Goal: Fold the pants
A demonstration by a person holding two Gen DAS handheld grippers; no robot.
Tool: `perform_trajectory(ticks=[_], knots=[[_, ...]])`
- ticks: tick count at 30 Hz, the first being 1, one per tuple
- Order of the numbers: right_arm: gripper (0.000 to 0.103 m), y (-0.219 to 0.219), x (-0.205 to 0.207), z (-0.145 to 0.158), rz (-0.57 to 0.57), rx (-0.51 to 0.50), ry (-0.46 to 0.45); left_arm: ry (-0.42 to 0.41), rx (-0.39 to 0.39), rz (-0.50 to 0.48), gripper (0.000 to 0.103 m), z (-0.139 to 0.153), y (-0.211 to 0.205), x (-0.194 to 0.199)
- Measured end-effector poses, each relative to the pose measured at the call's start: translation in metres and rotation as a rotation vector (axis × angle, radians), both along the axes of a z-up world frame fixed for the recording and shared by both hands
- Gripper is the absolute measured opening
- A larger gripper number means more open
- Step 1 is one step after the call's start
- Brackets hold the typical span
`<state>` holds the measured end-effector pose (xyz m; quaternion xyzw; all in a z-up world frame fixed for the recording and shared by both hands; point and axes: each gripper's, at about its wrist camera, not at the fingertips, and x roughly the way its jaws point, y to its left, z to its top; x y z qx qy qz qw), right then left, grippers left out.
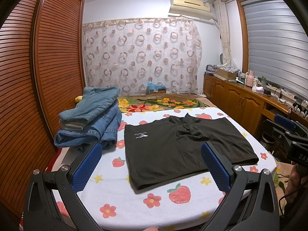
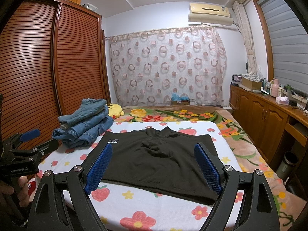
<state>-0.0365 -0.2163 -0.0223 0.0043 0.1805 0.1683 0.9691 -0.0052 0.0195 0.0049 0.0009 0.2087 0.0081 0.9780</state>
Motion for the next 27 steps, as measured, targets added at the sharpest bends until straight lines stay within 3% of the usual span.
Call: perform_trajectory(ticks=[8, 27], knots=[[0.088, -0.003, 0.002, -0.001, 0.001, -0.001, 0.017, 0.025, 0.004, -0.008, 0.103, 0.003, 0.000, 0.009], [0.088, -0.014, 0.018, -0.014, -0.046, -0.048, 0.092, 0.143, -0.009, -0.062, 0.103, -0.050, -0.008, 0.032]])
